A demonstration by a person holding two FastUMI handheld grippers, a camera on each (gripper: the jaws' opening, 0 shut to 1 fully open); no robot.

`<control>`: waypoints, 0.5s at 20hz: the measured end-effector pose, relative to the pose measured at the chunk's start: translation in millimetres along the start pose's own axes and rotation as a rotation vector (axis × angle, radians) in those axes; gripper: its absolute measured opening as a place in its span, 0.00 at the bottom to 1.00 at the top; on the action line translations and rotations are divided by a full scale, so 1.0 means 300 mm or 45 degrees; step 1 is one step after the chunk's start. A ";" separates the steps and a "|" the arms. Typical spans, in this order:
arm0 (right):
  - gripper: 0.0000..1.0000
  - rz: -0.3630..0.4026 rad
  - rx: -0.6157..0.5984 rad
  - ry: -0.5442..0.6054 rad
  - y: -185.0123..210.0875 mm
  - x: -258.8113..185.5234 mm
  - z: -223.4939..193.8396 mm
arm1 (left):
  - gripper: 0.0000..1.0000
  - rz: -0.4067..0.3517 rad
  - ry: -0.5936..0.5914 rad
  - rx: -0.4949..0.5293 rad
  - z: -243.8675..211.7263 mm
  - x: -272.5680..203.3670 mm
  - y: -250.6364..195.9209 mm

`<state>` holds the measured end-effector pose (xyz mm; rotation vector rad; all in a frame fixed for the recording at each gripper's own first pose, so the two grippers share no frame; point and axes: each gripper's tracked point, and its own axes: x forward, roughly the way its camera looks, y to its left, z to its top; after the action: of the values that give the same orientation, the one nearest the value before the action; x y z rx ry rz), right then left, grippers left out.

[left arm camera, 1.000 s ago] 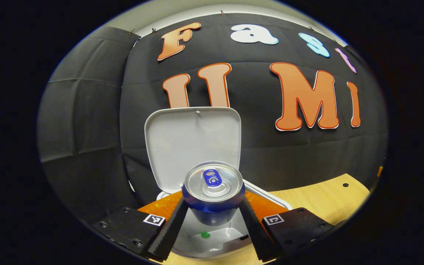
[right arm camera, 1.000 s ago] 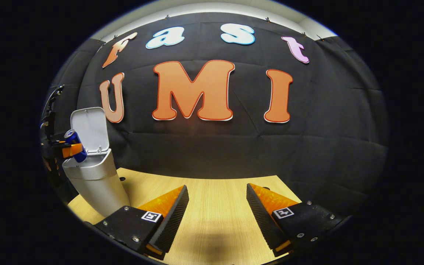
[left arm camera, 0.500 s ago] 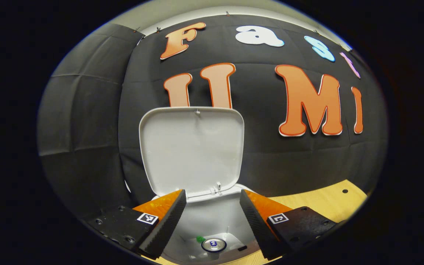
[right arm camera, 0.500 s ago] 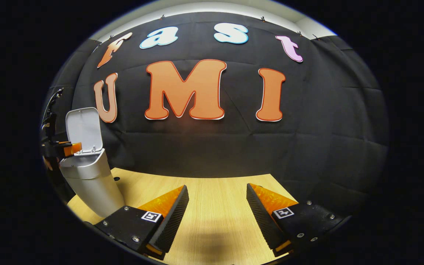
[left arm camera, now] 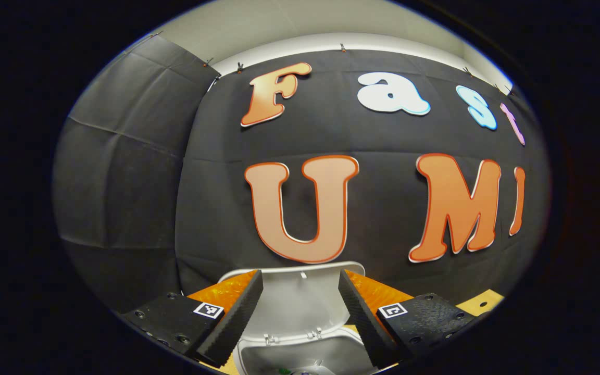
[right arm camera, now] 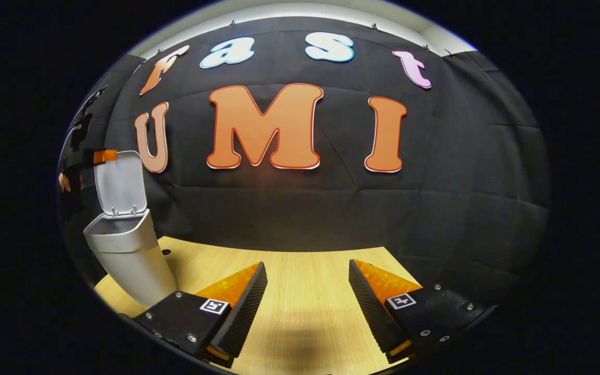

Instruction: Press the lid of the desktop garbage bin to open it, pick up the crumpled paper on the desktop and throw it into the bin, then pick up the pop can on the desktop and drop it into the bin, and finally close the garbage bin lid.

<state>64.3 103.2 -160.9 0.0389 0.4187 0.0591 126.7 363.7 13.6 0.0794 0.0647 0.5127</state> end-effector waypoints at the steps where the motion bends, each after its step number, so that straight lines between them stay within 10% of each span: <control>1: 0.94 -0.004 0.004 0.000 -0.005 -0.001 0.000 | 0.92 0.010 -0.007 -0.008 0.023 0.027 0.006; 10: 0.94 -0.038 0.017 0.015 -0.060 -0.010 -0.007 | 0.93 0.049 0.142 0.005 -0.037 0.198 0.009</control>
<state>61.5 85.0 -162.6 0.0455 0.4310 0.0272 176.0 396.0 0.3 0.0559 0.1731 0.5556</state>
